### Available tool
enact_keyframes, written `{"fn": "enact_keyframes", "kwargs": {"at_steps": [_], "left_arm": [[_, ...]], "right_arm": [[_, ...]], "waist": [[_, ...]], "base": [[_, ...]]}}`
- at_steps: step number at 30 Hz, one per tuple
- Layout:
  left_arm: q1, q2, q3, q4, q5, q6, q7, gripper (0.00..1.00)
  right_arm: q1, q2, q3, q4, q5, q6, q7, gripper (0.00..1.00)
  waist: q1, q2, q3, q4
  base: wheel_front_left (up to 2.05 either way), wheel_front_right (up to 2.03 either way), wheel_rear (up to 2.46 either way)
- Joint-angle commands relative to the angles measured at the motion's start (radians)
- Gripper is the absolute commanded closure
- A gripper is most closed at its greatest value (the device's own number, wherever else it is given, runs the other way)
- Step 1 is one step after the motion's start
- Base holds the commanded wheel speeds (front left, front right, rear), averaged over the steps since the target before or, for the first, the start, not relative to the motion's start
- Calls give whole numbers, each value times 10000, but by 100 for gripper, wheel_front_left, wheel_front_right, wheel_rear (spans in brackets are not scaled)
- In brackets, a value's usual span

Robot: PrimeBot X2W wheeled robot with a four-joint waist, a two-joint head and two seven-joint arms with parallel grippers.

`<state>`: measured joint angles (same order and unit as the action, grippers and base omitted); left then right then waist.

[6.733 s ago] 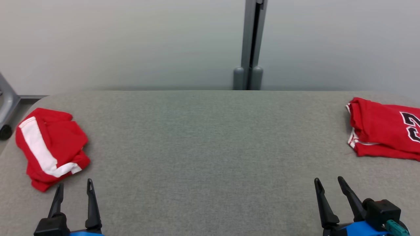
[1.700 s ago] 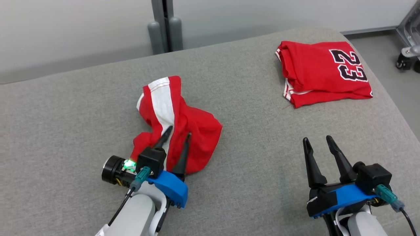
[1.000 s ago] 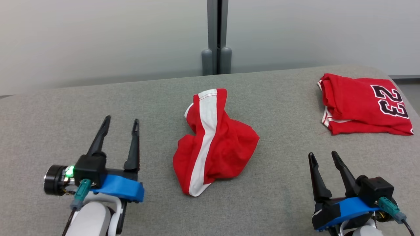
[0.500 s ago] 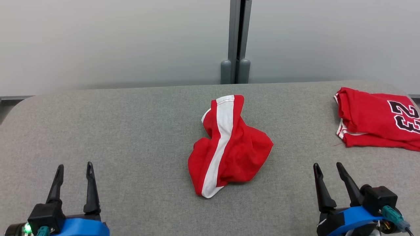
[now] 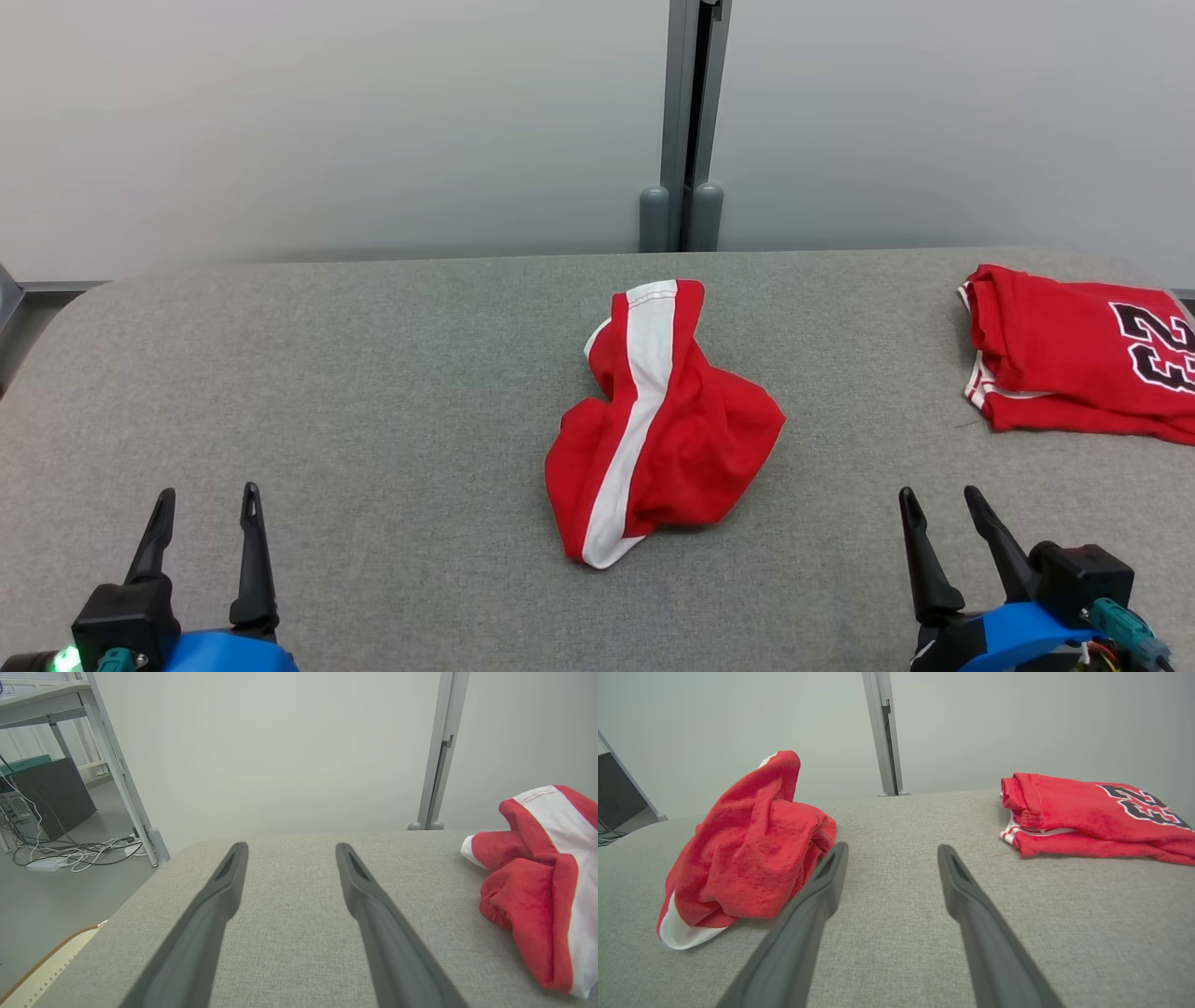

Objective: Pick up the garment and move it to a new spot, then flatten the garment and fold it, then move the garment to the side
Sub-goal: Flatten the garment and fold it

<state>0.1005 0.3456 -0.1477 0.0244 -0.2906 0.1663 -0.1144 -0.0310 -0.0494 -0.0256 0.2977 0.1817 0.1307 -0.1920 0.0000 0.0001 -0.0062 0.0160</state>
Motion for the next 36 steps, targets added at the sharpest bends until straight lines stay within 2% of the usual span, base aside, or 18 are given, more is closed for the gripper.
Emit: {"fn": "enact_keyframes", "kwargs": {"at_steps": [1, 16, 36], "left_arm": [[73, 45, -23, -118, -34, 12, 62, 0], [161, 128, 7, -358, -108, 263, 225, 0], [84, 153, -48, -228, -260, 351, 80, 0]], "right_arm": [[167, -22, -14, -68, -40, 2, 34, 0], [217, -22, 28, -286, -203, 2, 291, 0], [236, -22, 84, -310, -157, 2, 354, 0]], "waist": [[0, -1, -2, -2], [0, -1, 5, -79], [0, -1, -14, -117]], "base": [[0, 0, 0], [0, 0, 0], [0, 0, 0]]}}
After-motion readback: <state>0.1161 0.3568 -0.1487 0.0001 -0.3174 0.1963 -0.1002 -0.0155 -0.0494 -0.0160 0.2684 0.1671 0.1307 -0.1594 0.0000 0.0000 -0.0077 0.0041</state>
